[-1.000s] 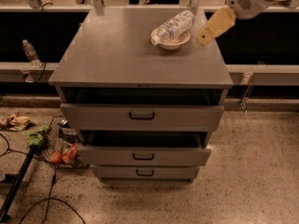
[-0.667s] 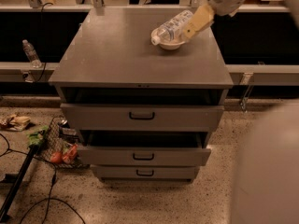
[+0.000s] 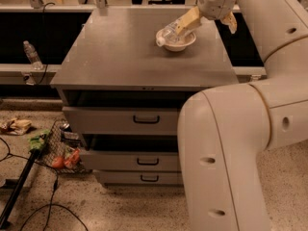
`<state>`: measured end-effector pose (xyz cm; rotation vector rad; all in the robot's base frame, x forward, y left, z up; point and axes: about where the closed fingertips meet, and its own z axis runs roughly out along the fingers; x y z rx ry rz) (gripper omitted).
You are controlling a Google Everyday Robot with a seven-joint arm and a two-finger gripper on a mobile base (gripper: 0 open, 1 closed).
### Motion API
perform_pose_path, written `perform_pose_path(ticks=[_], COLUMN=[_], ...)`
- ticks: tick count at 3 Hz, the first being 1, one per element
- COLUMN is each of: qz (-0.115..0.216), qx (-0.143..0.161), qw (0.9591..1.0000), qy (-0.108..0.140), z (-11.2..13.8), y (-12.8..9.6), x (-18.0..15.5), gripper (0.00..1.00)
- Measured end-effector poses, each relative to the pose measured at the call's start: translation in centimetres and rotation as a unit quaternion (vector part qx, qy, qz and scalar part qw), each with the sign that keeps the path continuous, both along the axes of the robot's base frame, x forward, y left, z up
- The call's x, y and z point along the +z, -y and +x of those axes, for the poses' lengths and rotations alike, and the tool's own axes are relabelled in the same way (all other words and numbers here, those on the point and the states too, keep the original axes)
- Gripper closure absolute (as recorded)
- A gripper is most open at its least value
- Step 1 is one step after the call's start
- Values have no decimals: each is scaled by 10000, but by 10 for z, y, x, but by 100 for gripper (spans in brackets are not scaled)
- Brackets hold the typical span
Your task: Pick blue plastic bottle from paper bowl and place on counter
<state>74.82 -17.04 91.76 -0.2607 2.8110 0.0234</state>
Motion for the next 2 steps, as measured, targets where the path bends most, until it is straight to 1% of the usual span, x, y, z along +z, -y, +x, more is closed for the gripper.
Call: perform_pose_path(ticks=[1, 2], qz=[189, 599], qx=[-417, -502], qw=[9988, 9969], qy=[144, 3], z=[9, 5], y=[-4, 1], x=[4, -9], gripper=[0, 0])
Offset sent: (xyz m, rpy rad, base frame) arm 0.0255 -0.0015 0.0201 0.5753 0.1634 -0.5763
